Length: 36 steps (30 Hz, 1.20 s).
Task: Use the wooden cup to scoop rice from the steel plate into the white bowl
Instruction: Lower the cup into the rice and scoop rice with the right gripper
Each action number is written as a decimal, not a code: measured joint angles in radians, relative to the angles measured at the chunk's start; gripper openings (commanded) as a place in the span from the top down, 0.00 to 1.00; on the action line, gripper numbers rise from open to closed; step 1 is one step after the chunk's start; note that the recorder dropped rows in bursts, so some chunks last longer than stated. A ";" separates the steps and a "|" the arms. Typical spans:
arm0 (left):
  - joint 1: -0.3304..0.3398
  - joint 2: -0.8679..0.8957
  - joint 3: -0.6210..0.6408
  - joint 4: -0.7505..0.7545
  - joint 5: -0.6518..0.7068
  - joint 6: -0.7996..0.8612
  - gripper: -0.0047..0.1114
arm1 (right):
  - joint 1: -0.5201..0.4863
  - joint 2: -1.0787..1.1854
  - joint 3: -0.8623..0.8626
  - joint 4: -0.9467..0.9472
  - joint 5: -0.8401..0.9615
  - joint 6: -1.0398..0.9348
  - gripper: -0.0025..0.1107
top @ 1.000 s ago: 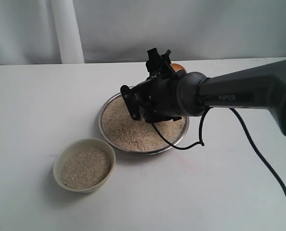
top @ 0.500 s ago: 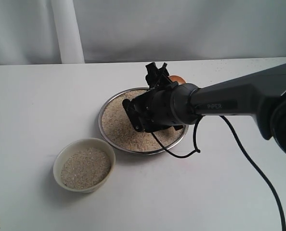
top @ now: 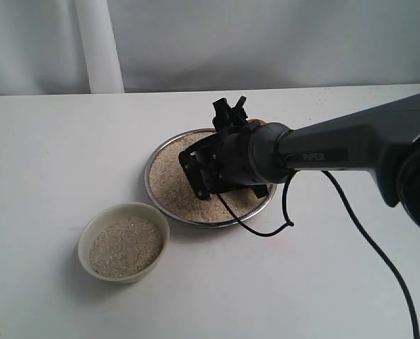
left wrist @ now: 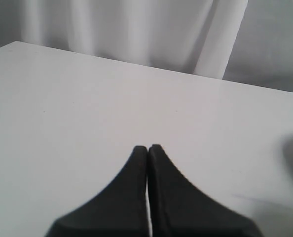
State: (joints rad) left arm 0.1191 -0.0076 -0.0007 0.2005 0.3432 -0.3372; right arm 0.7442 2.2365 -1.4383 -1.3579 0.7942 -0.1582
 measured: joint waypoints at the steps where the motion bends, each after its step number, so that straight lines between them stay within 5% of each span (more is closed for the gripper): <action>1: 0.000 0.000 0.000 0.000 0.000 0.000 0.96 | 0.000 0.000 0.000 0.004 0.000 -0.005 0.98; 36: 0.000 0.000 0.000 0.000 0.000 0.000 0.96 | 0.055 -0.028 -0.008 0.218 0.006 -0.090 0.98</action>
State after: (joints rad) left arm 0.1191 -0.0076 -0.0007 0.2005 0.3432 -0.3372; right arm 0.7997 2.2082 -1.4462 -1.1395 0.8001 -0.2477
